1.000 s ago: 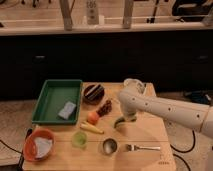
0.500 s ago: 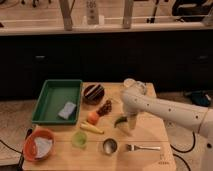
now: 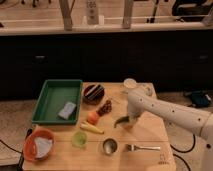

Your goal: Place pepper in plastic cup

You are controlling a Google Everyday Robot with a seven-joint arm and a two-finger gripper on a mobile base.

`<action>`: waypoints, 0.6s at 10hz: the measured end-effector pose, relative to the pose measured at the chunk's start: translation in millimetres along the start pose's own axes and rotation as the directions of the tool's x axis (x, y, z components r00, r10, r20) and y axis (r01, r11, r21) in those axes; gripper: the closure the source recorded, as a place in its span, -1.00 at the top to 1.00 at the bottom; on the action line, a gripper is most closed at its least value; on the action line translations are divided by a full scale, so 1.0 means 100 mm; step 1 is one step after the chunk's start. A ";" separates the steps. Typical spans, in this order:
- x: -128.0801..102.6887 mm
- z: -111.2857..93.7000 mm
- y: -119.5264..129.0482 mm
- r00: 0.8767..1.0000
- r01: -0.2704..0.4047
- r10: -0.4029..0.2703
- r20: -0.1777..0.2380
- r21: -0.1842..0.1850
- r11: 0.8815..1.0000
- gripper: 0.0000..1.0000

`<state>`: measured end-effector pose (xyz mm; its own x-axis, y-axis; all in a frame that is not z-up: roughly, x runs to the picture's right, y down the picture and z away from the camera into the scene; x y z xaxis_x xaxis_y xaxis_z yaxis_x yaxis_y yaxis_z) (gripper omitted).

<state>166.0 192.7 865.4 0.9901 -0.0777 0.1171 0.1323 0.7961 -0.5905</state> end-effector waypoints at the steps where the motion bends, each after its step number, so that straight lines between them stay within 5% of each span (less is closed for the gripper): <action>1: 0.00 0.00 -0.01 1.000 0.000 0.000 0.004 -0.001 1.000 -0.56; 3: -0.06 -0.06 -0.05 1.000 0.015 -0.015 0.009 0.007 1.000 -0.95; 6: -0.18 -0.25 -0.12 0.999 0.042 -0.042 0.012 0.026 0.999 -1.00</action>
<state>147.5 169.7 850.5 0.9830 -0.1036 0.1518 0.1723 0.8073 -0.5645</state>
